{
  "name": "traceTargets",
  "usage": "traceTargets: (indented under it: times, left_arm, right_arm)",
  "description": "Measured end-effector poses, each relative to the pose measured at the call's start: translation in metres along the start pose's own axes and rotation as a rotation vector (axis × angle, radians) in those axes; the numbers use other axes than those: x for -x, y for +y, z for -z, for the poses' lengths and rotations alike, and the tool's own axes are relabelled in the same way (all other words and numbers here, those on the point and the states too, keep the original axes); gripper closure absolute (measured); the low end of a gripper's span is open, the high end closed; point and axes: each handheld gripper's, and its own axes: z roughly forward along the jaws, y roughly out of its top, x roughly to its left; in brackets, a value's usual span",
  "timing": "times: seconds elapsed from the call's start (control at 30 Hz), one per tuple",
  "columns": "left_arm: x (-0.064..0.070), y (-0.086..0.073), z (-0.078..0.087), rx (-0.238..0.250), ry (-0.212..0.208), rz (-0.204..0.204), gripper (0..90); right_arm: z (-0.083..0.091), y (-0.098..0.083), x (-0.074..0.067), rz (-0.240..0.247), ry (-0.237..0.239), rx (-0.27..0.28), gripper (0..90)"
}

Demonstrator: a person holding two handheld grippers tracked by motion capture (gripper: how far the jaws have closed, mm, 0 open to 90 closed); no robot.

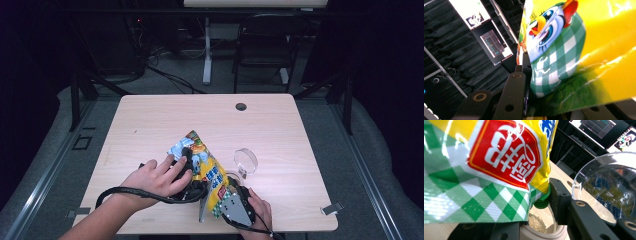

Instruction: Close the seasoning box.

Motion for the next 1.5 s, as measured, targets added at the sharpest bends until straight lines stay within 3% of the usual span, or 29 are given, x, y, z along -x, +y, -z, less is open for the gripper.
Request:
traceTargets:
  times: [0.27, 0.37, 0.77, 1.13, 1.37, 1.5]
  left_arm:
    - [0.003, 0.0, -0.001, 0.001, -0.006, 0.011, 81.3]
    - [0.004, 0.0, -0.001, 0.003, -0.005, 0.012, 81.3]
    - [0.007, 0.0, -0.002, 0.002, -0.019, 0.024, 81.4]
    - [0.012, -0.001, -0.004, 0.008, -0.046, 0.071, 81.4]
    - [0.017, -0.003, -0.006, 0.012, -0.08, 0.147, 81.5]
    - [0.02, -0.004, -0.007, 0.021, -0.078, 0.17, 81.5]
  right_arm:
    - [0.0, -0.001, 0.003, -0.028, 0.007, -0.002, 71.0]
    - [0.0, -0.001, 0.004, -0.06, 0.016, -0.001, 71.0]
    - [0.001, -0.001, 0.006, -0.094, 0.026, -0.002, 71.0]
    - [0.001, -0.001, 0.008, -0.116, 0.028, 0.001, 70.9]
    - [0.002, 0.0, 0.01, -0.115, 0.024, 0.004, 70.9]
    - [0.002, 0.0, 0.011, -0.115, 0.021, 0.003, 70.8]
